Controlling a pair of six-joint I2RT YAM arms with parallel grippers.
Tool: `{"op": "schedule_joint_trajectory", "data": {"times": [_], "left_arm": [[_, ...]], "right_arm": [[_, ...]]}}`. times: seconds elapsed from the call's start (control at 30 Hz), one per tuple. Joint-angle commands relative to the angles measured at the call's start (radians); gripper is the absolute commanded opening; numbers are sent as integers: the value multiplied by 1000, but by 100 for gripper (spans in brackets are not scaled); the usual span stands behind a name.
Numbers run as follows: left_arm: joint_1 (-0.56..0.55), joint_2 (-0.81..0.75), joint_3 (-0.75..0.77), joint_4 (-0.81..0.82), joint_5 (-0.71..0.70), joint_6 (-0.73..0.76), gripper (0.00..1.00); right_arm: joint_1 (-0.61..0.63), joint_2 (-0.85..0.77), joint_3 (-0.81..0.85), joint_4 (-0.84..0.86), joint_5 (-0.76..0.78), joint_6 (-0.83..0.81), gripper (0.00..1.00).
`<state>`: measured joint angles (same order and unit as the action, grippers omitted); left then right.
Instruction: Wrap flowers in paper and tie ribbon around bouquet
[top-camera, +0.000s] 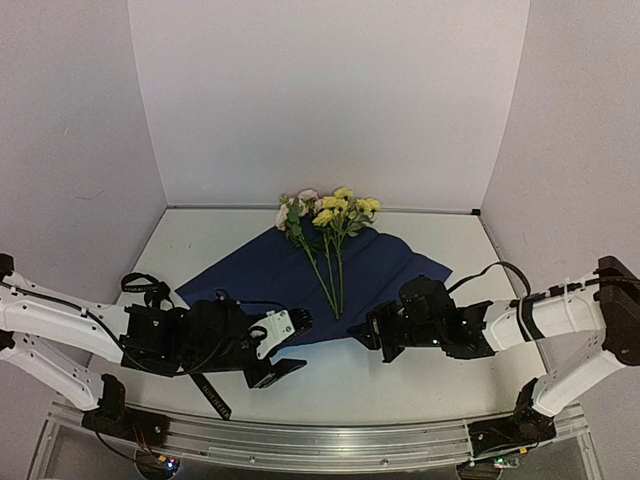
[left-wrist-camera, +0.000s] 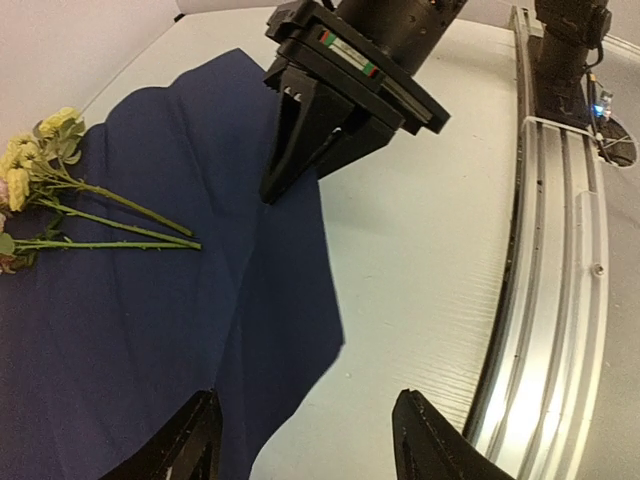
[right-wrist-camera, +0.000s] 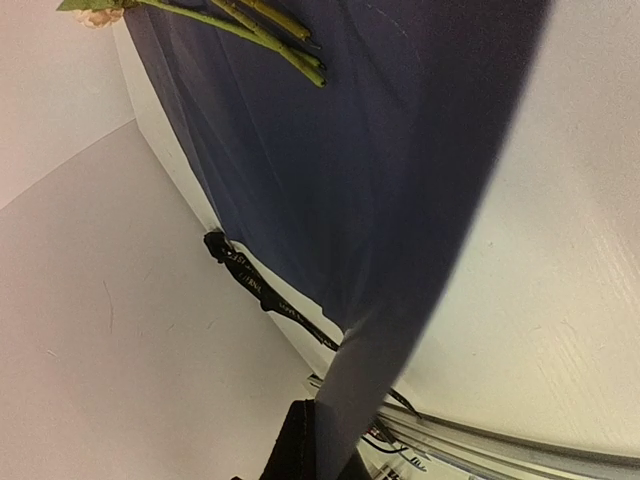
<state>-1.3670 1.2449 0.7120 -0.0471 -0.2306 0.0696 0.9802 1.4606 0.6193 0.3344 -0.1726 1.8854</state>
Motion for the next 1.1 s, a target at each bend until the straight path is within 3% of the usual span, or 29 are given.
{"op": "schedule_joint_trajectory", "data": {"times": [0.0, 0.13, 0.23, 0.4, 0.63, 0.67, 0.8, 0.87, 0.9, 1.07], "left_arm": [[-1, -22, 7, 113, -69, 51, 60], [1, -11, 7, 109, -20, 73, 58], [1, 19, 24, 116, 7, 85, 51], [8, 68, 56, 124, 14, 102, 22], [82, 98, 107, 126, 114, 130, 1], [101, 100, 118, 124, 127, 141, 0], [208, 125, 188, 99, 235, 189, 0], [271, 162, 226, 99, 311, 218, 0], [303, 186, 246, 99, 338, 232, 0], [449, 355, 365, 117, 480, 265, 0]], "right_arm": [[-3, -45, 26, -27, 15, -13, 0], [-3, -51, 28, -31, 18, -19, 0], [-2, -53, 28, -33, 19, -20, 0], [-3, -63, 29, -49, 30, -31, 0], [-2, -61, 46, -71, 30, -59, 2], [0, -65, 55, -79, 32, -75, 8], [8, -118, 123, -222, 90, -192, 68], [7, -162, 149, -297, 145, -258, 90], [7, -188, 163, -336, 183, -295, 97], [-19, -268, 251, -525, 365, -508, 98]]}}
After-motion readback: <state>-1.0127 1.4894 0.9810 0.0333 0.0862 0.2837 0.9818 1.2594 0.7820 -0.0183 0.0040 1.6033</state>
